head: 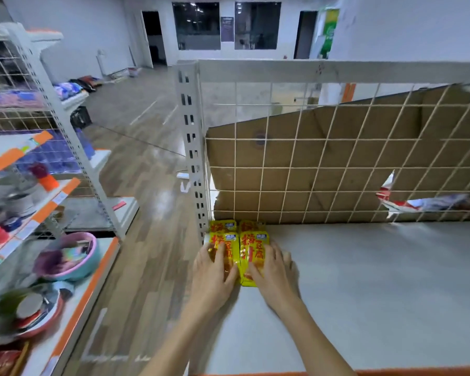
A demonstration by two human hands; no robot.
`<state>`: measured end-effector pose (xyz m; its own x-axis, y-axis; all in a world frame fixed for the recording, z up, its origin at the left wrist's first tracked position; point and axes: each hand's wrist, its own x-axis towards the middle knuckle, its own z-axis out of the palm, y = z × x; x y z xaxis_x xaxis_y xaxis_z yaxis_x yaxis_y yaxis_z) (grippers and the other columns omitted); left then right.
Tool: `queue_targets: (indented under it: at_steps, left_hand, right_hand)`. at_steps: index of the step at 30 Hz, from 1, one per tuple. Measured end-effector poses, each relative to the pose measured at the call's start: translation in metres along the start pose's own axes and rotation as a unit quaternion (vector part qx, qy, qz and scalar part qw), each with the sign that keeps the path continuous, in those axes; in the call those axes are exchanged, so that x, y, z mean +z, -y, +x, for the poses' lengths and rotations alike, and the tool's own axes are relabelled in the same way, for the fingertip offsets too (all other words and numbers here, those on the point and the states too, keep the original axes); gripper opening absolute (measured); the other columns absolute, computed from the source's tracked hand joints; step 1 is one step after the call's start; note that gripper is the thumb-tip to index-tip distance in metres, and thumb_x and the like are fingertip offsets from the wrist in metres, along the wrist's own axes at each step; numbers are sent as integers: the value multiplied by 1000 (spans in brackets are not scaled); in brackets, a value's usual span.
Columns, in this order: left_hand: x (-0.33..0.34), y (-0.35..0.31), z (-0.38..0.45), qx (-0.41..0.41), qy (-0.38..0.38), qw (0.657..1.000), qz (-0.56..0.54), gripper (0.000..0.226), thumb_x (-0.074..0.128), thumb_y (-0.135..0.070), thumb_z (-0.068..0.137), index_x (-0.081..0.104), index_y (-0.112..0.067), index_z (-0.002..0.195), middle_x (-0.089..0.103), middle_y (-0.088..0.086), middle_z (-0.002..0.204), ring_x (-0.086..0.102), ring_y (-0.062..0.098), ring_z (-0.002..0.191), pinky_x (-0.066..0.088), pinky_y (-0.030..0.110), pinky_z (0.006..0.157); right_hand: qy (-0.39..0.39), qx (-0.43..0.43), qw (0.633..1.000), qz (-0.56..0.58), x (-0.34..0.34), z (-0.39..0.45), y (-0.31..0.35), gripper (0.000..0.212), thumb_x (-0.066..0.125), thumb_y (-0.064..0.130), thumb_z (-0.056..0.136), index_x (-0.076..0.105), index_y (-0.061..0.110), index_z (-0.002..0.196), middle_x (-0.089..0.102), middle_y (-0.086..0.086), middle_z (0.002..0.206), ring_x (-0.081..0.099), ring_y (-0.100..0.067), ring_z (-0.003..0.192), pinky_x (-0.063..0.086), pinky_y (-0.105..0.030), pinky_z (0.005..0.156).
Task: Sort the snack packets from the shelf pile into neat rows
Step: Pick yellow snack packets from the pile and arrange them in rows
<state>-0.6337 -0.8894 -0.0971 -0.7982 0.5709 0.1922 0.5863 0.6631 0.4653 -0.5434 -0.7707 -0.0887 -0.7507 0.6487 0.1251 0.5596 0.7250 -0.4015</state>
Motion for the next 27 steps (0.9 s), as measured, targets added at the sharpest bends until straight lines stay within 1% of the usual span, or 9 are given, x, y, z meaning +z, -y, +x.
queue_targets:
  at_steps: [2, 4, 6, 9, 15, 20, 22, 24, 27]
  left_hand:
    - [2, 5, 0, 36, -1, 999, -11, 60, 42, -45, 92, 32, -18, 146, 29, 6, 145, 26, 22, 135, 21, 31, 111]
    - [2, 5, 1, 44, 2, 998, -34, 59, 45, -40, 94, 31, -18, 146, 28, 5, 147, 24, 19, 137, 20, 30, 113]
    - [2, 5, 2, 48, -1, 998, -50, 58, 47, -36, 94, 31, -16, 146, 27, 5, 148, 22, 19, 139, 20, 29, 114]
    - [2, 5, 3, 48, -7, 997, -64, 56, 48, -32, 95, 32, -15, 146, 27, 5, 148, 22, 18, 139, 19, 27, 113]
    - [0, 3, 3, 39, -10, 996, -81, 55, 48, -31, 94, 34, -13, 144, 27, 6, 147, 22, 19, 138, 18, 27, 112]
    - [0, 5, 4, 43, -9, 997, -66, 54, 51, -29, 92, 39, -10, 142, 35, 11, 144, 29, 24, 135, 23, 37, 114]
    - [-2, 4, 5, 44, -4, 997, -67, 54, 53, -28, 91, 41, -9, 140, 37, 12, 142, 31, 26, 133, 25, 38, 113]
    - [-5, 2, 5, 38, 7, 997, -67, 54, 54, -28, 91, 42, -9, 140, 37, 14, 142, 33, 28, 131, 27, 37, 111]
    - [-13, -4, 1, 31, -7, 999, -43, 55, 56, -32, 89, 45, -5, 136, 38, 20, 140, 37, 35, 128, 28, 42, 107]
  right_hand:
    - [-4, -11, 1000, -14, -2, -1, 0, 58, 40, 51, 94, 30, 23, 143, 27, 5, 153, 33, -20, 132, 30, -35, 105]
    - [-12, -21, 999, -38, -1, -3, 2, 56, 38, 51, 95, 25, 29, 145, 27, 5, 152, 34, -21, 130, 33, -36, 102]
    - [-17, -30, 998, -56, 0, -4, 4, 52, 36, 50, 96, 26, 35, 145, 28, 4, 152, 36, -23, 129, 35, -38, 100]
    - [-18, -36, 996, -80, 3, -2, 4, 49, 32, 51, 97, 28, 37, 144, 27, 5, 152, 38, -23, 126, 36, -39, 99]
    - [-21, -34, 995, -94, 6, -3, 3, 51, 34, 50, 96, 26, 38, 144, 27, 6, 152, 38, -23, 126, 37, -40, 97]
    - [-25, -30, 995, -90, 6, -2, 3, 51, 40, 48, 94, 31, 36, 143, 36, 4, 147, 42, -25, 120, 41, -42, 93]
    - [-18, -26, 995, -90, 5, -3, 3, 52, 40, 48, 94, 31, 36, 143, 35, 3, 147, 41, -25, 121, 40, -42, 93]
    - [-3, -16, 997, -72, 2, -1, 3, 54, 42, 50, 93, 31, 33, 143, 34, 2, 148, 39, -26, 124, 39, -42, 96]
    - [-3, 16, 1000, 2, -12, -7, 8, 53, 49, 46, 90, 39, 27, 138, 40, 2, 142, 40, -23, 126, 35, -39, 99]
